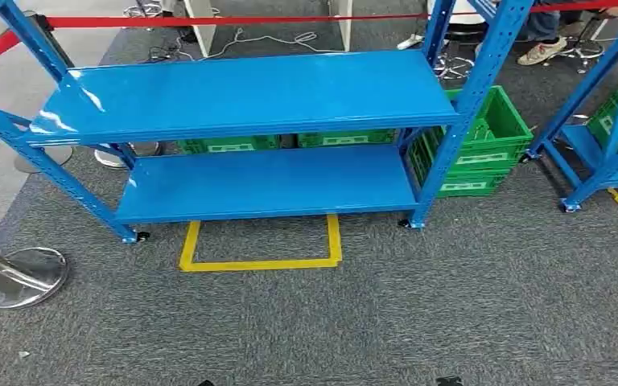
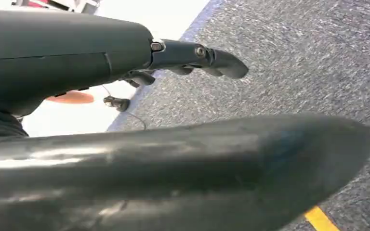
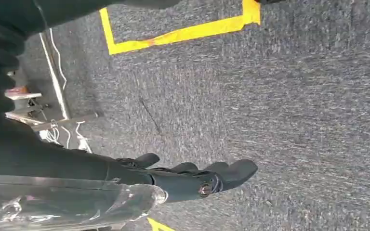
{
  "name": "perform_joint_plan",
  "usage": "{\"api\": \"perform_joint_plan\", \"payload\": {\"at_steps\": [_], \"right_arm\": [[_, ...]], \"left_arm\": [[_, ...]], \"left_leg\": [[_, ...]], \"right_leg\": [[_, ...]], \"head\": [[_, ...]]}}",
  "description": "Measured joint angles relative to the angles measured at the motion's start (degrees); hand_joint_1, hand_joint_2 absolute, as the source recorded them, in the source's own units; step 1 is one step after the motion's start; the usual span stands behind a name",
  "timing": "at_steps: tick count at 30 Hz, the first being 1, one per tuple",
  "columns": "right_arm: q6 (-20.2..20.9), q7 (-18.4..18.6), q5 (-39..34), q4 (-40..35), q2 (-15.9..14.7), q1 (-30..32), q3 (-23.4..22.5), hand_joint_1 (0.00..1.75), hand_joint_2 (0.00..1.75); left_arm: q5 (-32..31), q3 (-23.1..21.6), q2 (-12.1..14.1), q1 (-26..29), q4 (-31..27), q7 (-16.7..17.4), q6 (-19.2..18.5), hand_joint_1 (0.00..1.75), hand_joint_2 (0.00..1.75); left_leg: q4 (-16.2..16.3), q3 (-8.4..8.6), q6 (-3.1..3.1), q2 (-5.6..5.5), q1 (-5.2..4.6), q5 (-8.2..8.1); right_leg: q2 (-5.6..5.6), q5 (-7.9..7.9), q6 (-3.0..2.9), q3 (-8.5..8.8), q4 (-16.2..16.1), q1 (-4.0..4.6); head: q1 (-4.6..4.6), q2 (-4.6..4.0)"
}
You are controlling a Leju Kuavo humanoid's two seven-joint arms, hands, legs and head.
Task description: Take the parts from the cabinet and place them on the table.
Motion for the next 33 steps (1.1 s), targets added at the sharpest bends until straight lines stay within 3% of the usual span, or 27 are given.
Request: {"api": "perform_joint_plan", "payload": {"at_steps": [1,3,4,5,6,8,9,10,11,12,21,33], "right_arm": [[-0.2,0.0,0.2,0.0,0.0,0.0,0.1,0.0,1.75],[-0.2,0.1,0.3,0.0,0.0,0.1,0.3,0.0,1.75],[-0.2,0.2,0.3,0.0,0.0,0.2,0.3,0.0,1.75],[-0.2,0.2,0.4,0.0,0.0,0.2,0.3,0.0,1.75],[-0.2,0.2,0.5,0.0,0.0,0.2,0.3,0.0,1.75],[-0.2,0.3,0.6,0.0,0.0,0.1,0.4,0.0,1.75],[-0.2,0.6,1.0,0.0,0.0,0.0,0.6,0.0,1.75],[-0.2,1.1,1.4,-0.1,-0.2,0.0,0.9,0.0,1.75],[-0.3,1.3,1.7,-0.1,-0.2,0.0,1.2,0.0,1.75],[-0.7,1.4,1.6,-0.1,-0.3,0.1,1.3,0.0,1.75],[-0.9,0.8,0.6,-0.1,-0.2,0.1,1.3,0.0,1.75],[0.8,0.7,0.5,-0.1,-0.2,0.1,1.3,0.0,1.75]], "left_arm": [[-0.1,0.0,0.0,-0.2,0.0,0.0,0.0,0.0,0.0],[-0.1,0.0,0.0,-0.3,0.0,0.0,0.0,0.0,0.0],[-0.1,0.0,0.0,-0.3,0.0,0.0,0.0,0.0,0.0],[-0.1,0.0,0.0,-0.1,0.0,0.0,0.0,0.0,0.0],[-0.1,0.0,0.0,-0.1,0.0,0.0,0.0,0.0,0.0],[-0.1,0.0,0.0,-0.1,0.0,0.0,0.0,0.0,0.0],[-0.2,0.0,0.0,-0.2,0.0,0.0,0.0,0.0,0.0],[-0.2,0.0,-0.4,-0.3,0.0,0.0,0.0,0.0,0.0],[-0.2,0.0,-0.3,-0.5,0.0,0.0,0.0,0.0,0.0],[-0.2,0.0,-0.3,-0.4,0.0,0.0,0.0,0.0,0.0],[-0.4,0.3,-0.3,-0.2,0.0,0.0,0.2,0.0,0.0],[-0.5,0.4,-0.3,-0.2,0.0,-0.2,0.2,0.0,0.0]], "left_leg": [[3.2,-1.51,-0.25,0.71,0.0,-2.17],[12.6,-6.02,-0.5,1.2,0.02,-6.55],[16.5,-7.9,-0.51,1.21,0.02,-7.76],[17.4,-8.38,-0.49,1.22,0.02,-7.43],[15.8,-7.52,-0.35,1.23,0.01,-5.71],[7.0,-2.98,0.08,1.36,0.01,-0.77],[2.6,-0.55,-0.91,1.67,0.39,0.99],[-0.6,0.89,-2.42,1.68,0.82,0.4],[-0.2,0.65,-0.75,1.32,0.85,0.46],[-0.4,0.57,-0.37,1.37,0.69,0.13],[-0.4,0.51,0.43,1.35,0.21,0.34],[-0.4,0.51,0.61,1.35,0.17,0.49]], "right_leg": [[-0.19,-0.02,-0.34,-0.08,0.0,0.02],[-0.77,-0.04,-0.58,-0.25,0.0,0.15],[-1.03,-0.04,-0.58,-0.32,0.0,0.19],[-1.18,-0.04,-0.58,-0.3,0.0,0.21],[-1.23,-0.04,-0.57,-0.27,0.0,0.22],[-1.28,-0.08,-0.51,-0.08,0.0,0.19],[-1.36,-0.22,-0.42,-0.04,0.1,0.47],[-1.26,-0.66,-0.31,-0.43,0.9,1.04],[-1.25,-0.56,-0.53,-0.62,0.8,1.15],[-1.22,-0.46,-0.26,-0.66,0.6,1.21],[-1.23,0.16,0.81,-0.2,-0.3,0.73],[-1.25,0.22,0.9,-0.22,-0.3,0.71]], "head": [[-0.48,0.0],[-0.46,0.0],[-0.5,0.0],[-0.46,0.0],[-0.48,0.0],[-0.48,0.0],[-0.48,0.0],[-1.03,0.0],[-0.77,0.02],[-0.57,0.02],[-0.41,0.02],[-0.41,0.02]]}}
